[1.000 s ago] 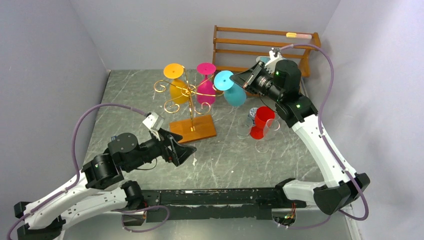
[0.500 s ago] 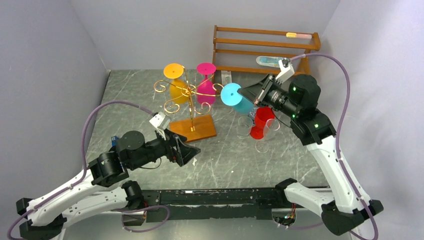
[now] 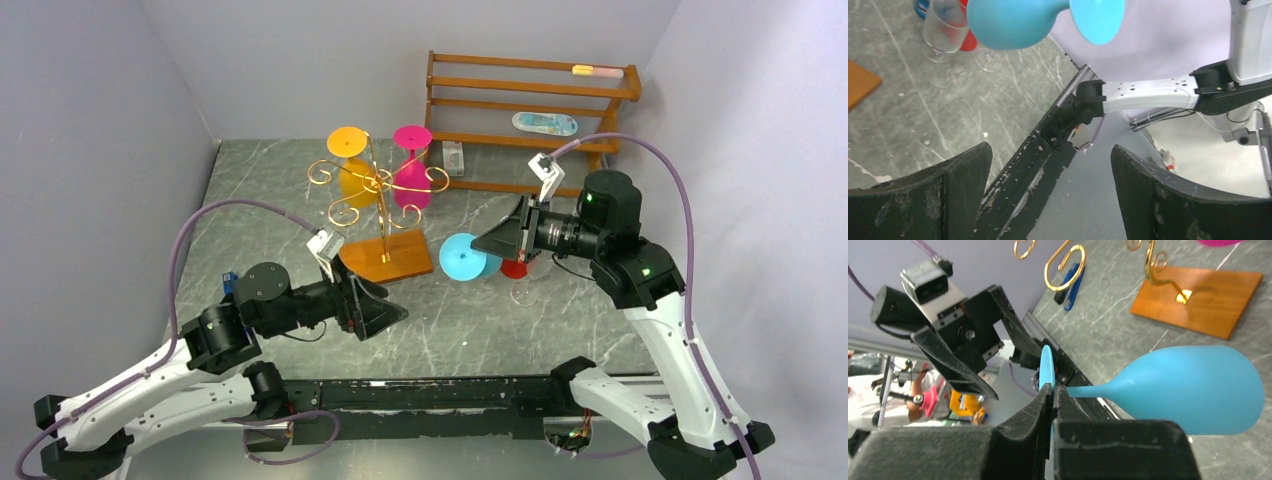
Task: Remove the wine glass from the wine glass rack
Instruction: Place the wine glass at the center of the board.
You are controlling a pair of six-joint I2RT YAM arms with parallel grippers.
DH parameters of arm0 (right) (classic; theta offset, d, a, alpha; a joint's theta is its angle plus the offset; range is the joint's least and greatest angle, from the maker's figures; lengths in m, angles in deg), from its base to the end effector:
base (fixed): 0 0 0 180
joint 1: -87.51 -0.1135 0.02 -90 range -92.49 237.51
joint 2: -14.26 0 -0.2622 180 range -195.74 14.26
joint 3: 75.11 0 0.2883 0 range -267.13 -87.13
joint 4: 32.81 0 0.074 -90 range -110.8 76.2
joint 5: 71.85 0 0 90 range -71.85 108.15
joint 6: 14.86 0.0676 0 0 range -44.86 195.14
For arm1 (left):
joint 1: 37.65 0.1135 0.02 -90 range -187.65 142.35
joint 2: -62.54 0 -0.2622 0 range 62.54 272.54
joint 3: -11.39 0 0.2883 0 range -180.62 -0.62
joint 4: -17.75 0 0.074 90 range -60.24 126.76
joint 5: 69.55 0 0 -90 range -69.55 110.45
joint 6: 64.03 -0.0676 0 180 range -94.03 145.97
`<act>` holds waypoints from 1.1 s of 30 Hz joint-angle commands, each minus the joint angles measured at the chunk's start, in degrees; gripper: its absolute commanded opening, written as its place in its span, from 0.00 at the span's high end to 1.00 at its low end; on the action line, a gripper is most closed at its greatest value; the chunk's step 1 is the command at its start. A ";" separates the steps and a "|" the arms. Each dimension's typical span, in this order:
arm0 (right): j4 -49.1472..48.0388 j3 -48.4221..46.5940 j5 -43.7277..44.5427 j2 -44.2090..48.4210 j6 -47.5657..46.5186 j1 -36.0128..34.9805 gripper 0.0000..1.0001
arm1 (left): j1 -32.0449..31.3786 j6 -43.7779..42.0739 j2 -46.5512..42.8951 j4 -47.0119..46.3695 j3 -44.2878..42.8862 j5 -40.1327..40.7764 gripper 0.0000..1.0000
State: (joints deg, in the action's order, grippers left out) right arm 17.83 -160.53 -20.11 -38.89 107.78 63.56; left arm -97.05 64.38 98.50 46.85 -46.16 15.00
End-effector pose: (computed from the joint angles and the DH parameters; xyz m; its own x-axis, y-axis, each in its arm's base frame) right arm 0.1906 0.1305 0.4372 -0.7041 0.1506 -0.6939 -0.5653 0.4724 0.6762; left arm 0.1044 -0.1891 0.3551 -0.6143 -0.1763 -0.7692 0.6676 0.4035 -0.6257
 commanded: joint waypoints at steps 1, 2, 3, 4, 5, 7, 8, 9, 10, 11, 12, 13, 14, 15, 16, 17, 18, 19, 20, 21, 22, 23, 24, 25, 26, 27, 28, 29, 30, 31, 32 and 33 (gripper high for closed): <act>5.28 1.58 -8.25 0.04 -2.79 0.17 1.00 | 0.28 4.27 -0.06 -1.83 -3.01 -4.78 0.08; 3.64 3.89 -8.77 0.73 -1.58 0.11 1.00 | 0.33 4.46 -0.17 -3.07 -2.83 -5.20 0.08; 2.16 6.01 -8.95 1.68 -1.21 0.08 1.00 | 0.33 4.60 -0.38 -4.34 -2.08 -5.86 0.07; 0.25 8.34 -9.39 3.16 -1.18 -0.03 1.00 | 0.28 4.88 -0.56 -5.81 -0.95 -6.67 0.08; -2.32 10.52 -10.07 4.67 -0.73 -0.07 1.00 | 0.30 5.72 -0.69 -7.25 0.53 -7.53 0.08; -4.67 11.92 -13.52 5.64 -0.91 -0.12 1.00 | 0.25 8.71 -0.46 -11.13 3.39 -9.46 0.09; -4.38 11.05 -16.04 4.88 -1.50 -0.14 1.00 | 0.28 10.11 0.02 -13.12 4.39 -10.79 0.11; -3.09 9.66 -16.80 4.02 -2.22 -0.20 1.00 | 0.33 10.93 0.66 -15.95 5.46 -12.40 0.14; -1.19 8.09 -16.05 3.35 -3.12 -0.22 1.00 | 0.26 11.67 1.55 -19.64 6.68 -14.04 0.16; 0.16 6.89 -14.73 2.85 -4.09 -0.23 1.00 | 0.28 11.79 2.94 -21.78 7.26 -15.07 0.17; 1.36 5.95 -13.92 2.29 -4.94 -0.23 1.00 | 0.25 11.26 3.69 -22.73 7.26 -15.61 0.17; 2.19 5.49 -14.13 1.70 -5.67 -0.34 1.00 | 0.25 10.75 5.12 -23.02 7.04 -16.00 0.17; 2.63 5.56 -14.83 1.17 -6.05 -0.37 1.00 | 0.25 10.28 6.00 -22.95 6.73 -16.16 0.17; 2.22 6.25 -15.21 0.85 -5.74 -0.55 1.00 | 0.25 9.98 6.72 -23.06 6.55 -16.42 0.18; 0.84 7.23 -14.90 0.82 -5.06 -0.94 1.00 | 0.25 9.98 7.27 -23.54 6.59 -16.67 0.19; -0.25 8.19 -14.24 0.86 -4.48 -1.53 1.00 | 0.25 10.28 7.69 -23.91 6.74 -16.51 0.20; -1.11 8.84 -13.80 0.85 -4.24 -2.18 1.00 | 0.25 10.62 7.93 -24.13 6.77 -15.99 0.21; -1.85 9.29 -13.70 0.85 -4.29 -2.96 1.00 | 0.25 10.89 7.97 -24.41 6.90 -15.66 0.21; -2.72 9.72 -13.45 0.85 -4.38 -4.08 1.00 | 0.25 11.09 7.94 -24.62 7.02 -15.18 0.20; -3.62 9.84 -12.61 0.81 -4.31 -4.83 1.00 | 0.25 11.38 7.83 -24.43 6.97 -14.53 0.19; -4.57 9.90 -11.68 0.58 -3.82 -5.55 1.00 | 0.25 11.61 7.81 -25.00 7.08 -14.15 0.19; -5.65 9.93 -11.03 0.05 -3.19 -6.36 1.00 | 0.25 11.82 7.85 -25.96 7.44 -14.28 0.19; -6.47 9.80 -10.70 -0.73 -2.66 -7.29 1.00 | 0.25 12.00 8.12 -26.79 7.68 -14.27 0.19; -7.60 9.96 -10.20 -1.67 -1.95 -8.51 1.00 | 0.23 12.11 8.58 -27.26 7.81 -14.24 0.20; -9.04 10.15 -9.16 -2.22 -1.35 -9.73 1.00 | 0.24 12.08 9.36 -27.79 7.83 -14.52 0.22; -9.57 10.21 -8.21 -2.58 -0.98 -10.83 1.00 | 0.25 11.93 9.69 -28.48 7.83 -15.06 0.24; -10.28 10.15 -7.60 -2.73 -1.14 -11.69 1.00 | 0.25 11.69 10.25 -28.84 7.69 -15.51 0.25; -10.70 10.14 -7.23 -2.68 -1.32 -12.19 1.00 | 0.22 11.47 10.65 -28.67 7.54 -15.56 0.30; -11.21 10.13 -6.92 -2.40 -1.46 -12.41 1.00 | 0.24 11.27 10.71 -28.58 7.49 -15.44 0.36; -11.94 10.19 -6.72 -2.14 -1.46 -12.48 1.00 | 0.25 11.34 10.46 -28.89 7.59 -15.39 0.41; -12.60 10.34 -6.73 -2.03 -1.24 -12.45 1.00 | 0.25 11.48 10.07 -29.64 8.07 -15.36 0.43; -13.14 10.45 -6.97 -2.09 -1.08 -12.47 1.00 | 0.25 11.50 9.60 -30.68 8.39 -15.63 0.46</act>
State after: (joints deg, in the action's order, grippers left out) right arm 9.48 -150.72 -28.53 -41.93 105.95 51.65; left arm -97.05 76.18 109.10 20.88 -38.88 0.66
